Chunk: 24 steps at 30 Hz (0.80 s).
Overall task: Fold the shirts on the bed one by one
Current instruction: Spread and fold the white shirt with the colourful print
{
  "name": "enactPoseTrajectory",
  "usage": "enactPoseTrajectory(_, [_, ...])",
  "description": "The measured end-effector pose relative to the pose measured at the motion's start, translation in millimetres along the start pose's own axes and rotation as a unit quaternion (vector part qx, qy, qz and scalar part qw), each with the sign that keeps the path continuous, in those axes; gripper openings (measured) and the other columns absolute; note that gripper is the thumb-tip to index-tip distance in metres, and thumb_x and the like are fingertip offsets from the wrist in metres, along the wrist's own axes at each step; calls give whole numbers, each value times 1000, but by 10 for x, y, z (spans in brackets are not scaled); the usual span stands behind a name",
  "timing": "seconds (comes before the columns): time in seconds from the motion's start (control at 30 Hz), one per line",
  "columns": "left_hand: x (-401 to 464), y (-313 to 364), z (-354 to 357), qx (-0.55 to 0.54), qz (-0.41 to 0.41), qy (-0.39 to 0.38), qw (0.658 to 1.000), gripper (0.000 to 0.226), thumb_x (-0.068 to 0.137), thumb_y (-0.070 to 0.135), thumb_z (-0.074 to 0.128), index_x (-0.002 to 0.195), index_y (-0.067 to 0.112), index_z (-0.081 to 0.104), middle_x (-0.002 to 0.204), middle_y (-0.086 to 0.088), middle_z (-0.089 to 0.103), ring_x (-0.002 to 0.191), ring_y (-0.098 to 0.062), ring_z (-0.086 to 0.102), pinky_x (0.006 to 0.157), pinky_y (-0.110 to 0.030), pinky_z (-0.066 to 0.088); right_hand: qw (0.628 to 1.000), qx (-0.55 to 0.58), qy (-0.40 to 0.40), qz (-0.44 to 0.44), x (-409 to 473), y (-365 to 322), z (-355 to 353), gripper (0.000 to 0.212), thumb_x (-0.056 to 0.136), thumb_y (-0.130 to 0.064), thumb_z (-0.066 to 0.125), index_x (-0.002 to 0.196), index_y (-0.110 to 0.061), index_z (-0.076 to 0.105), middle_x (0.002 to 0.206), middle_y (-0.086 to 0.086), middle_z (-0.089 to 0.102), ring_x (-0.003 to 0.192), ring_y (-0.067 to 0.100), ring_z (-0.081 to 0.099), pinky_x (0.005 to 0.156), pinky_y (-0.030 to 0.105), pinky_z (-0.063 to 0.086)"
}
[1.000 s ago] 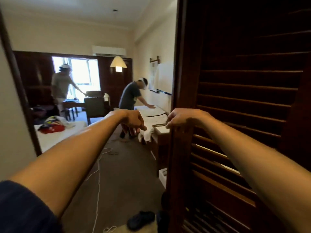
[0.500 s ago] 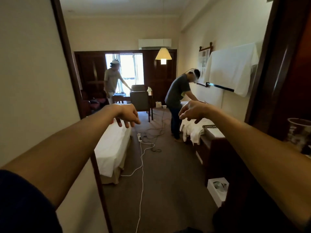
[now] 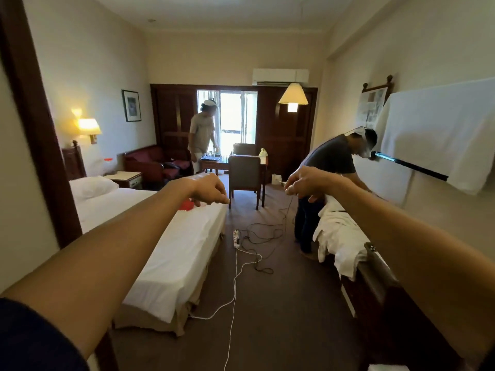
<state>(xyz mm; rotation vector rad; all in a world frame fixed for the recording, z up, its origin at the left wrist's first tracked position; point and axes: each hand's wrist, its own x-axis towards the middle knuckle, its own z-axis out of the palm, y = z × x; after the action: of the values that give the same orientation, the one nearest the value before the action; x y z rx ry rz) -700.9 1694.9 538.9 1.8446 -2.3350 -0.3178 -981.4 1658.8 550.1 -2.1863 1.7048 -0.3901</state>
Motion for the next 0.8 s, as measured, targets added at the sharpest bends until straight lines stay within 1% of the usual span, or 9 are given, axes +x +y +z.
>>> enactPoseTrajectory(0.07, [438,-218,-45,0,-15,6,1000,28,95,36,65,113,17,74,111,-2,70,95,-16,66,90,-37,56,999,-14,-12,-26,550,40,40,11,92,-25,68,85,-33,66,95,-4,67,86,13,66,56,26,55])
enactPoseTrajectory(0.17, [1121,-578,-52,-3,-34,17,999,26,94,36,67,110,18,75,95,4,71,78,-10,64,72,-24,50,997,-40,-11,-61,1354,97,166,3,92,-26,68,93,-28,70,99,0,68,88,16,67,68,32,62])
enactPoseTrajectory(0.2, [1351,-701,-38,-4,-41,13,999,25,93,36,67,109,18,75,90,6,70,74,-8,63,68,-22,48,997,-45,-9,-70,1626,128,215,6,92,-26,67,97,-26,71,100,0,67,89,17,67,70,33,62])
enactPoseTrajectory(0.3, [2079,-1067,-4,-3,-49,8,999,25,93,36,67,108,18,75,91,5,69,76,-7,62,64,-20,46,995,-46,-1,-93,2431,229,355,13,94,-23,66,105,-21,72,100,-2,64,90,16,65,66,27,58])
enactPoseTrajectory(0.4, [2883,-1420,-56,-17,-57,0,998,26,94,34,67,113,18,73,105,1,69,85,-10,65,65,-21,49,995,-33,-4,-95,3301,319,412,14,94,-22,65,106,-20,72,101,-2,64,93,16,63,64,23,52])
enactPoseTrajectory(0.53, [3975,-1863,-214,-30,-54,14,998,25,95,31,65,112,13,71,99,-1,69,83,-12,66,67,-23,52,997,-11,10,-79,4493,411,422,13,94,-22,65,105,-21,71,105,-1,62,95,17,63,67,26,55])
enactPoseTrajectory(0.63, [4720,-2150,-221,-25,-49,7,998,22,95,31,65,108,15,72,99,1,69,81,-9,64,66,-22,52,998,-3,-10,-69,5270,498,502,17,94,-22,65,110,-21,71,105,0,62,92,15,62,60,23,51])
enactPoseTrajectory(0.73, [5400,-2446,-130,-24,-45,-13,999,19,95,32,66,106,17,72,102,1,70,87,-12,66,83,-34,58,999,6,-21,-50,6024,631,648,17,93,-24,66,110,-23,69,102,0,64,91,14,64,59,24,53])
enactPoseTrajectory(0.8, [5839,-2670,-49,-21,-43,-17,999,23,95,32,66,110,17,73,105,0,71,89,-13,66,86,-34,56,999,7,-30,-44,6554,716,773,17,93,-24,66,111,-24,68,102,1,64,91,14,65,60,25,55])
